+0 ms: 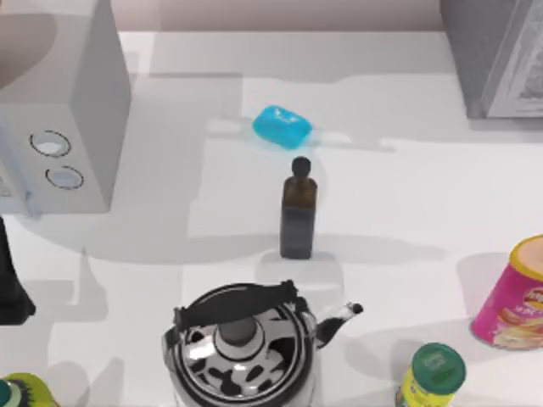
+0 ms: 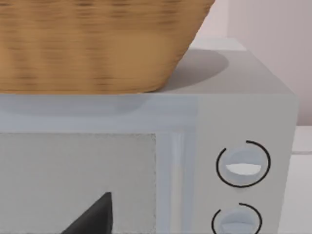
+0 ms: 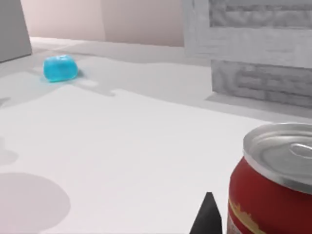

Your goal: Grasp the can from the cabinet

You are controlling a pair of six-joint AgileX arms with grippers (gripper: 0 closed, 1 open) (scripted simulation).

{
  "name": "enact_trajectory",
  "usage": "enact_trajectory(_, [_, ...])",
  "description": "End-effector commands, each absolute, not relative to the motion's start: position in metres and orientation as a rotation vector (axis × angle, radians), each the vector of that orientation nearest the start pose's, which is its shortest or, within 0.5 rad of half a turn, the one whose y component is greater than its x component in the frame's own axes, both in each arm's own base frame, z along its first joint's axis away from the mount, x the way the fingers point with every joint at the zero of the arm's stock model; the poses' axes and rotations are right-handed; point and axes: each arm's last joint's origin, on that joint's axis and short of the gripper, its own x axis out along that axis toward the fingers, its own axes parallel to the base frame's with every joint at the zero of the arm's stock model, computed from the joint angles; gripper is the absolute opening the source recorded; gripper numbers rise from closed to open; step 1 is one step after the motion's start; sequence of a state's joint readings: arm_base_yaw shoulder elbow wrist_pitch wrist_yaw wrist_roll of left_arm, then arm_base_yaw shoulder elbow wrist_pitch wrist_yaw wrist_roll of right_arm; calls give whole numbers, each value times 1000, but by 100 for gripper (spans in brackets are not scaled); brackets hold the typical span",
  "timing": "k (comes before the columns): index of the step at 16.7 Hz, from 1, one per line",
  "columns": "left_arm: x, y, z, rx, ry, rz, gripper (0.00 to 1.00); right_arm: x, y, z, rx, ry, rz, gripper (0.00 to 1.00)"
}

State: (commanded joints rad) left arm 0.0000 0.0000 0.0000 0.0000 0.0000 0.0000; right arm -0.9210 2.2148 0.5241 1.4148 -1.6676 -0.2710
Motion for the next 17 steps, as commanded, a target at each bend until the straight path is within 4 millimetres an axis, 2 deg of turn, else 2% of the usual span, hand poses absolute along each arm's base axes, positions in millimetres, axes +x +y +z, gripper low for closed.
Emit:
enact_trajectory(11, [106, -1, 160, 0, 0, 0, 100, 192, -200, 42, 11, -15, 768, 98])
enact_trajectory(17, [106, -1, 160, 0, 0, 0, 100, 192, -200, 42, 11, -15, 768, 100])
